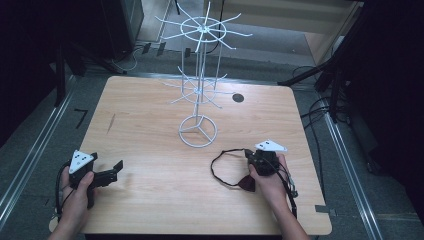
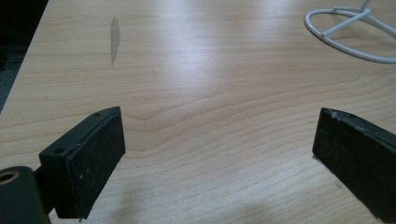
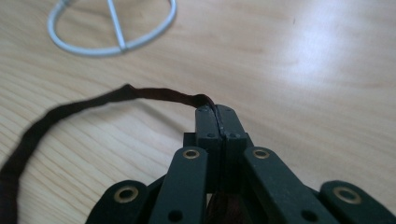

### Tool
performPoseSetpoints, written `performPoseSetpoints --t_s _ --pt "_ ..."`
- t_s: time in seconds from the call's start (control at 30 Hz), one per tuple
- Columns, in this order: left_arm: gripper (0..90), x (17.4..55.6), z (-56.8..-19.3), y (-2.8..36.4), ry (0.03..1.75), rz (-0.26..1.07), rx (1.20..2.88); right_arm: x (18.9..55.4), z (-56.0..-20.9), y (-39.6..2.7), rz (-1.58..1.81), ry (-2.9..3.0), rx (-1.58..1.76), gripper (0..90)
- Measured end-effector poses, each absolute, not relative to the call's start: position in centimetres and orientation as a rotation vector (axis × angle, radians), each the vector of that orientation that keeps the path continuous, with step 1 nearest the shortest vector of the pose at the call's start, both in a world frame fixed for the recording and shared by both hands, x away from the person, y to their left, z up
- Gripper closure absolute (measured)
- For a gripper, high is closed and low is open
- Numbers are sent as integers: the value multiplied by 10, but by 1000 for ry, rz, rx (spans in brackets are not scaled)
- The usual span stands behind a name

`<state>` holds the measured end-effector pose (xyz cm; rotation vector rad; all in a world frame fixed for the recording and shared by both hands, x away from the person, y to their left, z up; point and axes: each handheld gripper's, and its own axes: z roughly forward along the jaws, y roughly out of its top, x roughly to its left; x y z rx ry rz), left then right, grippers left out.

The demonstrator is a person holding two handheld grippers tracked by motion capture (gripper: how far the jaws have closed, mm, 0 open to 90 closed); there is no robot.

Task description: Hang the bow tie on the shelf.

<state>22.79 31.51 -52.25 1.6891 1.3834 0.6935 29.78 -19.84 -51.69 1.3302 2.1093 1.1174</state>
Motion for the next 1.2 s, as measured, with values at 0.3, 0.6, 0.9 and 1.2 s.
performPoseSetpoints --t_s 0.3,0.6,0.9,1.2 --pt "37 227 -522 315 1381 695 1690 288 -476 -189 1314 1978 1193 900" --pt "37 227 -522 316 1379 692 1684 287 -450 -174 1403 1941 1108 900" --pt "38 227 -522 316 1378 690 1686 291 -432 -163 1445 1921 1055 900" --pt "38 227 -522 317 1379 687 1680 296 -414 -159 1481 1907 1025 900"
